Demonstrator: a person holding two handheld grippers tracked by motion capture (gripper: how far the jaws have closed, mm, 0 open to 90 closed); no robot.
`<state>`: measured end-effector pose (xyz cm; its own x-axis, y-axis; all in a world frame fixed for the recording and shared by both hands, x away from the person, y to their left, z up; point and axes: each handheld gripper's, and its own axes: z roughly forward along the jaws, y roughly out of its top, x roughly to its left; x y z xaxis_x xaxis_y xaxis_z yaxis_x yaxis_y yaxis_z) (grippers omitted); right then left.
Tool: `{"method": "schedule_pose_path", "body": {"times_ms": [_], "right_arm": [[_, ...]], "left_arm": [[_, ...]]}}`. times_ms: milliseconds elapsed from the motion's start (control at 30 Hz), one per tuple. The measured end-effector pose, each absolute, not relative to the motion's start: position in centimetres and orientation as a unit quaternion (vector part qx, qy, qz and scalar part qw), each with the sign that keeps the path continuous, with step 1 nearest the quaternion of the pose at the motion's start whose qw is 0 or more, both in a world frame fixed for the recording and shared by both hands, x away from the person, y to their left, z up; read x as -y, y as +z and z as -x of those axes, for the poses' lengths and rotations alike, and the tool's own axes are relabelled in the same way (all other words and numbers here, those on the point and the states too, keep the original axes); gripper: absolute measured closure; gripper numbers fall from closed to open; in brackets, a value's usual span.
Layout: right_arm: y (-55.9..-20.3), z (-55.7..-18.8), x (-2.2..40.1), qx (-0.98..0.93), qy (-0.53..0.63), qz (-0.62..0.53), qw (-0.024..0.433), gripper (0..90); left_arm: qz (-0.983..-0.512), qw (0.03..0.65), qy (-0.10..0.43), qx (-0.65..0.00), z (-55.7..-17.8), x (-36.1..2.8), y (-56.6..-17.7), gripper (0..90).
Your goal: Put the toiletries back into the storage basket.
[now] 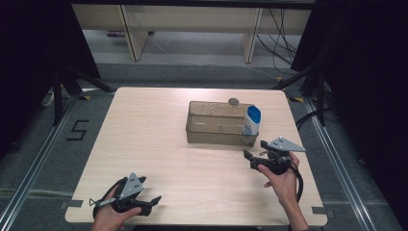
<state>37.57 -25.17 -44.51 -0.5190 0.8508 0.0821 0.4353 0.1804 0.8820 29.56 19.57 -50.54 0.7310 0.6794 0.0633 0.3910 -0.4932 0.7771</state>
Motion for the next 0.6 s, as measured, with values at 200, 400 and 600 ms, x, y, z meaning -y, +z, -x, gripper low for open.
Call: {"method": "schedule_pose_path", "body": {"times_ms": [200,400,600], "right_arm": [[-44.6,-37.1,25.2,-0.740,0.467,-0.426,0.230,23.2],[-44.8,-36.4,24.8,-0.738,0.471,-0.436,0.207,19.9],[-45.1,-36.1,24.8,-0.738,0.476,-0.431,0.208,17.1]], "left_arm": [[-0.844,0.392,0.185,-0.318,-29.6,-19.6,-50.5,15.0],[-0.844,0.391,0.186,-0.317,-29.6,-19.6,-50.5,15.0],[-0.842,0.391,0.187,-0.320,-29.5,-19.6,-50.5,15.0]]}}
